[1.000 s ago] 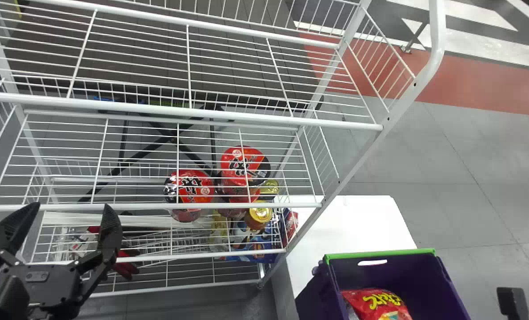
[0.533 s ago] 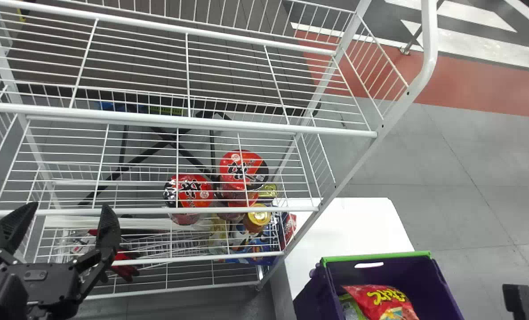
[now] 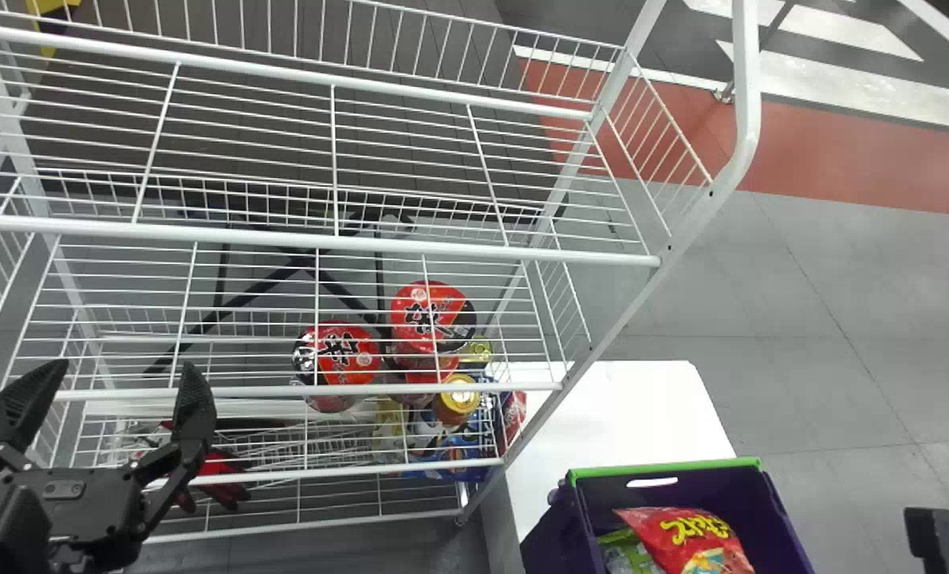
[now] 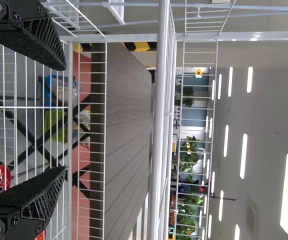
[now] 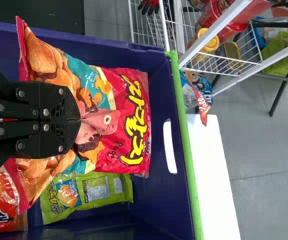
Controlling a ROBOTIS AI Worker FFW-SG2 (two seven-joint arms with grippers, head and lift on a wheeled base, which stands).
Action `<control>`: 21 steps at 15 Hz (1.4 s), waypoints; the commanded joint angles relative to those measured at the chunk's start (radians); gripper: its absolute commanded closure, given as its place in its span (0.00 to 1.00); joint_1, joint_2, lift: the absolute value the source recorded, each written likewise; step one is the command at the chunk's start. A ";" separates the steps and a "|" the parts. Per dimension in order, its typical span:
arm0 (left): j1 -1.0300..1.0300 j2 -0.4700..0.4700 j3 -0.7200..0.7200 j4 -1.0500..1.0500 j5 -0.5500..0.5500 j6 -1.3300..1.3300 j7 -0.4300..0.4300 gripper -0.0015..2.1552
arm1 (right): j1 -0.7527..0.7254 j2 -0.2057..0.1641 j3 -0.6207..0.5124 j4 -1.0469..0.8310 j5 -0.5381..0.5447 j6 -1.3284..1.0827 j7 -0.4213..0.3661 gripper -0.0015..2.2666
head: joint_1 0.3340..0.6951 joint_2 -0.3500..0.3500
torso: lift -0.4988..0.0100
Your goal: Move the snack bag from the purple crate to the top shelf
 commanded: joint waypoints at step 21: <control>-0.060 -0.005 0.002 0.045 0.028 0.008 -0.009 0.05 | -0.035 -0.001 0.006 0.015 0.012 -0.014 -0.002 0.73 | 1.00 0.00 | 0.82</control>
